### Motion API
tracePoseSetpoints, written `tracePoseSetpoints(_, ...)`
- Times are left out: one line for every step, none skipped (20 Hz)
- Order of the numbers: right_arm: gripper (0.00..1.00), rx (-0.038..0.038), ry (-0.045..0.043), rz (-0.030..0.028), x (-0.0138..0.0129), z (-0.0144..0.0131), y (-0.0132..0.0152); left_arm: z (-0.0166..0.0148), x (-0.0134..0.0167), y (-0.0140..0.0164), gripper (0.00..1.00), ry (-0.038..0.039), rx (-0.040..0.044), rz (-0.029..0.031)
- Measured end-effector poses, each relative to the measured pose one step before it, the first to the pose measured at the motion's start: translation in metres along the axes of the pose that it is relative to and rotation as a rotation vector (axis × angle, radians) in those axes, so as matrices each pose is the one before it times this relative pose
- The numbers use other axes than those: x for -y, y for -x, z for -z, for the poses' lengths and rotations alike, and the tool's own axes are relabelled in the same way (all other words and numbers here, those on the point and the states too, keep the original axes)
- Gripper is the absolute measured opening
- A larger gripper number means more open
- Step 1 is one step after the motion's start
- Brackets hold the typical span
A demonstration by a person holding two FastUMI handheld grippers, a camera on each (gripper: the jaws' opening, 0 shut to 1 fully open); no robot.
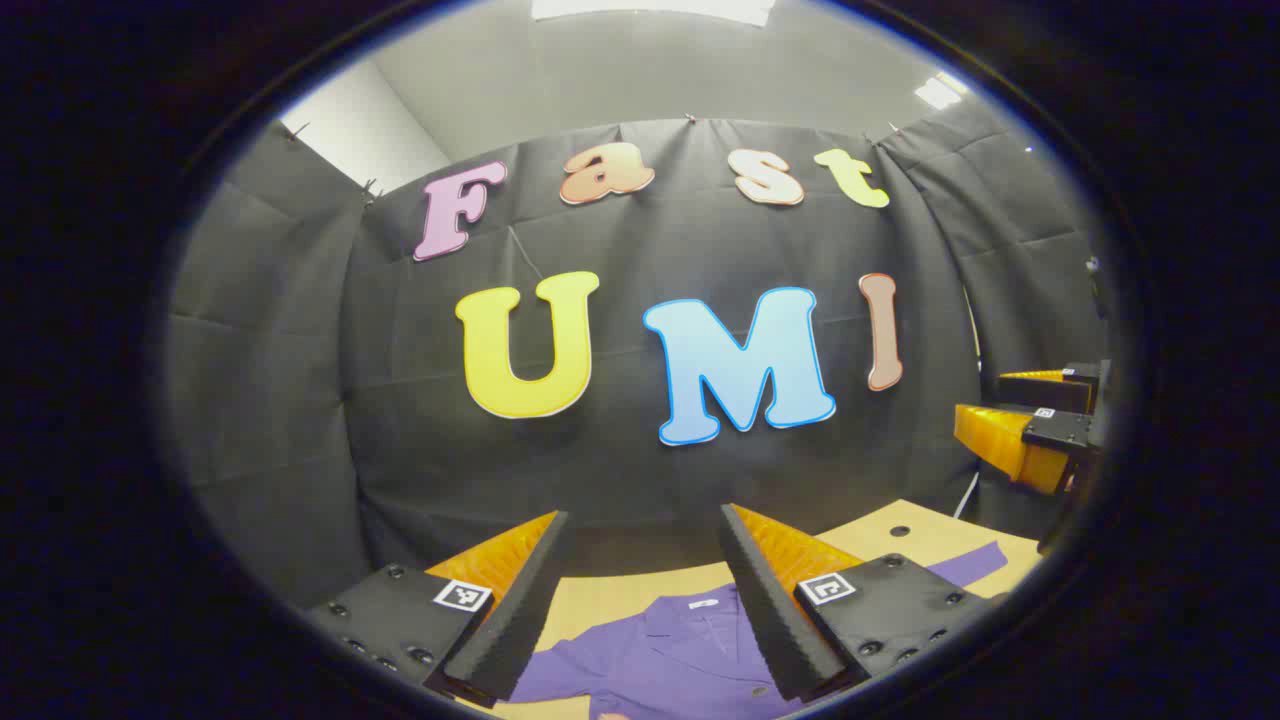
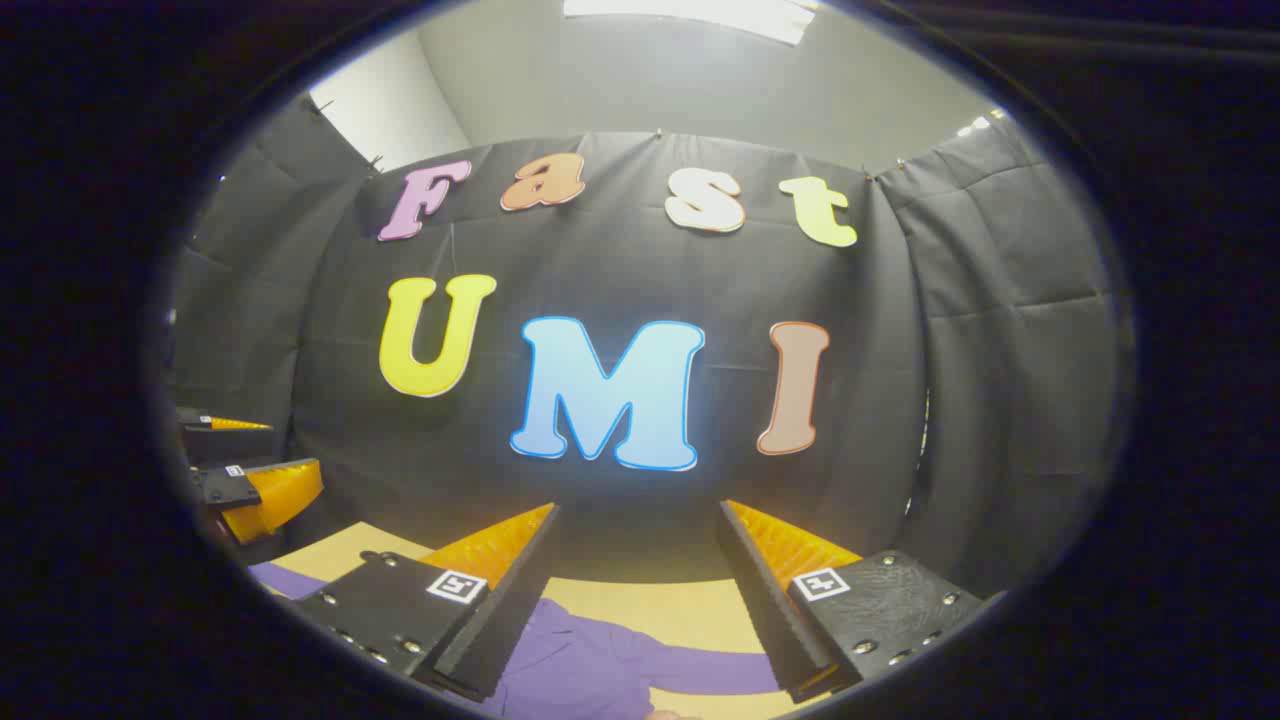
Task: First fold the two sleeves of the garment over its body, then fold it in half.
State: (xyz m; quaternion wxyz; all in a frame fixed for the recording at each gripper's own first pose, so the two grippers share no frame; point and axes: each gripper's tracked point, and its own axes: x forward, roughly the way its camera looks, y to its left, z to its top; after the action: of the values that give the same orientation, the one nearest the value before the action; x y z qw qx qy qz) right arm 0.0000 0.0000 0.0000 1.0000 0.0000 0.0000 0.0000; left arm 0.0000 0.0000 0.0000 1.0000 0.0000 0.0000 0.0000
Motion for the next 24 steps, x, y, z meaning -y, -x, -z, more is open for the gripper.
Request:
tracePoseSetpoints(0.94,-0.00597,-0.00380,-0.00776,-0.00225,0.00217,-0.00094,-0.00135,0.00371,0.00021,0.99,-0.00318,-0.00021,-0.00111)
tracePoseSetpoints(0.95,-0.00418,-0.00401,-0.00579,0.00034,0.00099,-0.00044,-0.00027,0.00119,-0.00122,0.99,0.00034,0.00049,-0.00407)
tracePoseSetpoints(0.95,-0.00515,0.00007,-0.00533,-0.00052,0.00243,-0.00085,-0.00041,0.00199,-0.00012,0.99,0.00301,-0.00075,-0.00162)
tracePoseSetpoints(0.95,-0.00310,0.00310,-0.00323,0.00057,0.00079,-0.00087,-0.00042,0.00309,-0.00048,0.99,0.00397,-0.00148,0.00028)
tracePoseSetpoints(0.96,-0.00314,0.00290,0.00159,0.00000,0.00078,-0.00028,0.00084,0.00233,-0.00051,0.99,0.00411,-0.00225,-0.00125)
tracePoseSetpoints(0.95,-0.00348,-0.00193,0.00153,0.00067,0.00046,-0.00047,0.00088,0.00259,0.00049,0.99,0.00344,-0.00410,-0.00006)
tracePoseSetpoints(0.95,-0.00428,-0.00728,-0.00114,0.00037,0.00172,-0.00052,0.00093,0.00130,-0.00066,0.99,0.00275,-0.00550,-0.00209)
tracePoseSetpoints(0.96,-0.00380,-0.00687,-0.00361,0.00043,0.00040,-0.00071,0.00152,0.00172,-0.00117,0.99,0.00351,-0.00323,-0.00339)
tracePoseSetpoints(0.95,-0.00294,-0.00450,0.00148,0.00161,0.00175,-0.00105,0.00089,0.00081,-0.00069,0.99,0.00366,-0.00212,-0.00061)
tracePoseSetpoints(0.96,0.00016,-0.00238,0.00285,0.00225,0.00005,-0.00067,-0.00008,0.00220,-0.00118,0.99,0.00179,-0.00283,0.00014)
tracePoseSetpoints(0.95,-0.00131,-0.00257,0.00072,0.00212,0.00159,0.00102,0.00152,0.00037,0.00025,0.99,0.00122,-0.00239,-0.00038)
tracePoseSetpoints(0.95,-0.00210,-0.00106,0.00079,0.00179,-0.00045,-0.00078,-0.00028,0.00122,-0.00045,0.96,0.00010,-0.00117,-0.00226)
tracePoseSetpoints(0.95,-0.00146,0.00094,0.00218,0.00158,0.00161,-0.00084,-0.00080,0.00072,-0.00092,0.99,0.00070,-0.00010,-0.00259)
tracePoseSetpoints(0.95,-0.00231,0.00083,0.00403,0.00298,0.00136,-0.00020,0.00016,0.00013,-0.00115,0.99,0.00143,-0.00044,-0.00190)
tracePoseSetpoints(0.95,-0.00499,0.00122,0.00177,0.00149,0.00231,-0.00043,0.00106,0.00051,0.00041,0.99,0.00035,-0.00042,-0.00273)
tracePoseSetpoints(0.96,-0.00435,-0.00137,0.00349,0.00325,0.00103,-0.00059,0.00081,0.00027,-0.00027,0.99,0.00010,-0.00022,-0.00040)
tracePoseSetpoints(0.96,-0.00489,-0.00340,0.00422,0.00469,0.00353,0.00152,-0.00077,0.00155,0.00014,0.99,-0.00068,0.00037,-0.00026)
tracePoseSetpoints(0.96,-0.00634,-0.00182,0.00649,0.00321,0.00206,-0.00169,0.00003,0.00071,-0.00073,0.99,-0.00188,0.00061,-0.00140)
tracePoseSetpoints(0.96,-0.00922,-0.00121,0.00994,0.00622,0.00558,-0.00165,-0.00082,0.00109,0.00123,0.99,-0.00207,0.00205,-0.00135)
tracePoseSetpoints(0.95,-0.01091,0.00052,0.01221,0.00774,0.00540,-0.00203,-0.00196,0.00015,-0.00011,0.99,-0.00220,0.00183,-0.00134)
tracePoseSetpoints(0.95,-0.01156,0.00189,0.01415,0.00731,0.00651,-0.00264,-0.00179,0.00161,0.00075,0.96,-0.00349,0.00220,-0.00079)
tracePoseSetpoints(0.95,-0.01191,0.00102,0.01410,0.00751,0.00625,-0.00225,-0.00155,0.00219,-0.00087,0.95,-0.00330,0.00133,-0.00022)
tracePoseSetpoints(0.95,-0.01577,0.00022,0.01746,0.00790,0.00838,-0.00440,-0.00028,-0.00029,0.00099,0.95,-0.00192,0.00218,-0.00081)
tracePoseSetpoints(0.96,-0.01601,0.00041,0.01687,0.00833,0.00718,-0.00422,0.00058,-0.00019,0.00014,0.99,-0.00244,0.00033,-0.00118)
